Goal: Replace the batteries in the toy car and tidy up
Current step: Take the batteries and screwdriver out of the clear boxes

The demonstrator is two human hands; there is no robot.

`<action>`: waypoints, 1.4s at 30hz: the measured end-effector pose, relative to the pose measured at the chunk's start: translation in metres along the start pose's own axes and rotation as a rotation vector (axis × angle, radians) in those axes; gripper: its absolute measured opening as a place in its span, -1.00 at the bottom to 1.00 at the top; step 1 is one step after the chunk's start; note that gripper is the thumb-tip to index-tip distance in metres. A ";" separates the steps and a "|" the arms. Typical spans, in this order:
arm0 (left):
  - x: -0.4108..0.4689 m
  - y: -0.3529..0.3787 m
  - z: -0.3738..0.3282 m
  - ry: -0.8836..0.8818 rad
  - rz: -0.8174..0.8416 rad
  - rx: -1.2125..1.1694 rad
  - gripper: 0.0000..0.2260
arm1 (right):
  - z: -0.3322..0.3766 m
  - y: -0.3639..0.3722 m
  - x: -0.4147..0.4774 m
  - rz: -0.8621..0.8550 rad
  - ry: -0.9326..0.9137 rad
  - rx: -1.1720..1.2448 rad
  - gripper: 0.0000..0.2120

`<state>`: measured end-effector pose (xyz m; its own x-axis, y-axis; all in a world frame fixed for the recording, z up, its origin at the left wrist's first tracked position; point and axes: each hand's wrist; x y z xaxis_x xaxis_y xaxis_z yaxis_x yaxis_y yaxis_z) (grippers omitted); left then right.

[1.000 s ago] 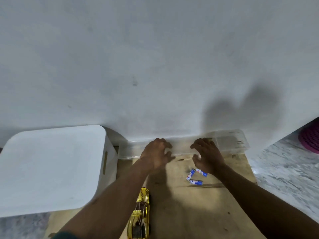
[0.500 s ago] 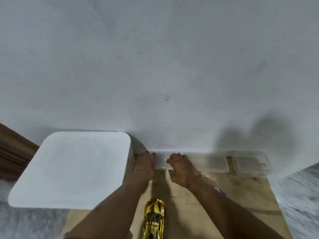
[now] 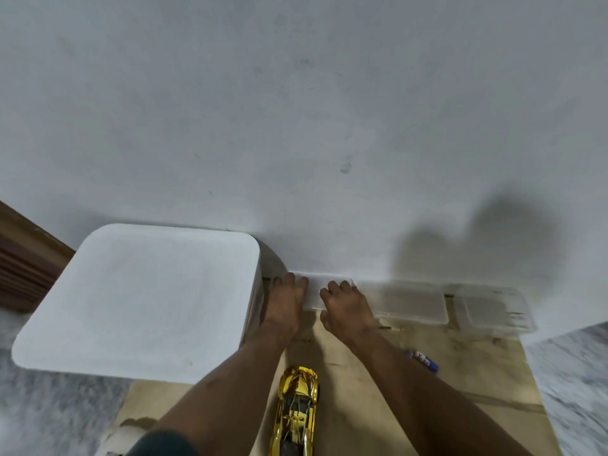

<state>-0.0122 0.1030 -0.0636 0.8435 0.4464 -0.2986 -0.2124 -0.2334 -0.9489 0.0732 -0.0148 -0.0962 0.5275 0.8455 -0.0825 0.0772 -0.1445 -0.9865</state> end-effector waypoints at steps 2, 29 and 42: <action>-0.002 -0.002 -0.002 -0.005 0.001 -0.042 -0.34 | 0.003 -0.001 -0.001 0.010 0.010 -0.012 -0.63; 0.021 -0.071 0.009 -0.006 0.001 -0.183 -0.65 | -0.017 -0.002 -0.031 -0.246 0.101 0.242 -0.83; 0.029 -0.066 0.009 -0.035 -0.072 -0.325 -0.62 | -0.005 -0.010 0.035 0.175 0.164 0.172 -0.72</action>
<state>0.0216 0.1394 -0.0101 0.8321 0.4998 -0.2405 0.0206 -0.4612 -0.8871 0.0948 0.0136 -0.0887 0.6506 0.7193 -0.2435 -0.1645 -0.1795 -0.9699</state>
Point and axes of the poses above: each hand's wrist, its own x-axis towards the middle knuckle, its own y-axis out of the palm, z = x × y, and after that the axes turned 8 degrees about -x, right-handed
